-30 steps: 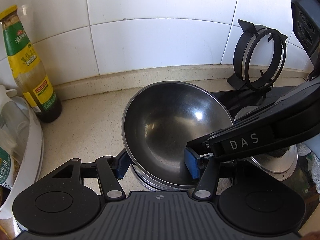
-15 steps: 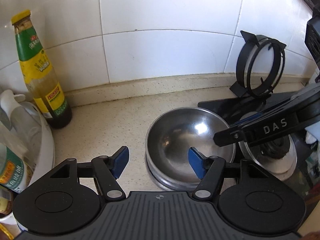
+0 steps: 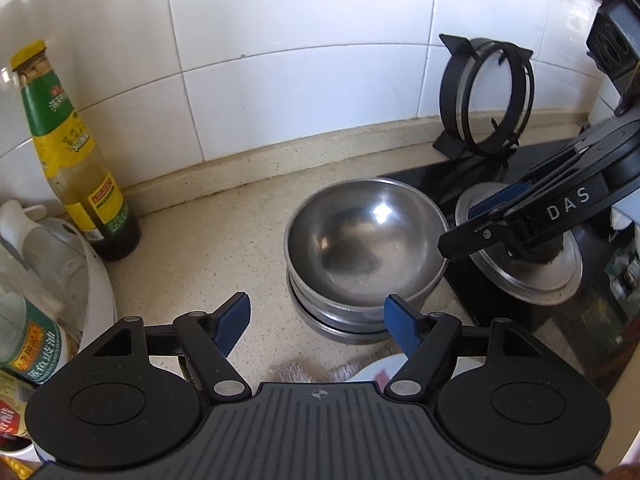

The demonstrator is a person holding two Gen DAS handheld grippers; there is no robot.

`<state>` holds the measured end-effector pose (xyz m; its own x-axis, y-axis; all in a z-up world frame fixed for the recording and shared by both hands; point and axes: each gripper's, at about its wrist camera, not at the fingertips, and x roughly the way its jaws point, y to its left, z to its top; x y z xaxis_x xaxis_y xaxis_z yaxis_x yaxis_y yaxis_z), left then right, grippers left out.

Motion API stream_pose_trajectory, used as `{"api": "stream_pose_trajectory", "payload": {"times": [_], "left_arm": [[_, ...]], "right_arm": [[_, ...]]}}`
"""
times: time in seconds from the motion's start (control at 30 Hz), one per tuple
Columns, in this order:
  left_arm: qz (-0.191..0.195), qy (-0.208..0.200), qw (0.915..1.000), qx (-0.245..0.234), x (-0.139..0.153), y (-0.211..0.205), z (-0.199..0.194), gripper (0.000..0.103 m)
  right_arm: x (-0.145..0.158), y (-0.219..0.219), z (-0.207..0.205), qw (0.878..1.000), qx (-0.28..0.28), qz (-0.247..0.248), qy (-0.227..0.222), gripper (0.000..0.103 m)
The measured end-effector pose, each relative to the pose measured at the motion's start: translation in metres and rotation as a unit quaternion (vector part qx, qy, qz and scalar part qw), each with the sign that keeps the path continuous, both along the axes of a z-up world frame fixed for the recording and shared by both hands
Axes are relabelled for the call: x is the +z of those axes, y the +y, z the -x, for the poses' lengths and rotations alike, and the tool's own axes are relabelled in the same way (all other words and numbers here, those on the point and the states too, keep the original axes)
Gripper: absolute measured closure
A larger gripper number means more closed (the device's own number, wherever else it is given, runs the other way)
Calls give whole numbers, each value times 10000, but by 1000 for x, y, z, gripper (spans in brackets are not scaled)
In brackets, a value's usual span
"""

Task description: Organize plates and bowls

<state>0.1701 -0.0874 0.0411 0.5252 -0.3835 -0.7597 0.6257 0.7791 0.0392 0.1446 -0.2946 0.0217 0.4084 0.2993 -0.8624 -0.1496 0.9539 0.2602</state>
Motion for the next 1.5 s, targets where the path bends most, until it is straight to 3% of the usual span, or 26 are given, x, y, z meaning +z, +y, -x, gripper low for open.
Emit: {"api": "stream_pose_trajectory", "payload": {"times": [0.23, 0.43, 0.67, 0.8, 1.1, 1.27, 1.37, 1.5], "left_arm": [[-104, 149, 9998, -107, -9, -1, -1, 23], [-283, 274, 9987, -327, -22, -11, -4, 21], [-417, 485, 9975, -298, -41, -17, -22, 21], [-403, 670, 9961, -401, -50, -18, -34, 20], [-408, 651, 9959, -484, -54, -13, -53, 19], [-351, 633, 9954, -621, -57, -2, -59, 18], [-351, 628, 9944, -777, -58, 4, -64, 18], [-343, 642, 9918, -1050, -66, -1, -69, 18]], "right_arm": [[-11, 6, 0, 9978, 569, 184, 298, 44], [-40, 12, -32, 9945, 684, 446, 663, 44], [-58, 41, -58, 9850, 1363, 630, 848, 44], [-55, 51, -70, 9793, 1699, 720, 827, 44], [-44, 55, -81, 9663, 2192, 1107, 773, 43], [-27, 35, -80, 9646, 2345, 1136, 412, 42], [-33, 34, -87, 9527, 2786, 1177, 311, 42], [-52, 38, -106, 9273, 3417, 1475, 405, 42]]}}
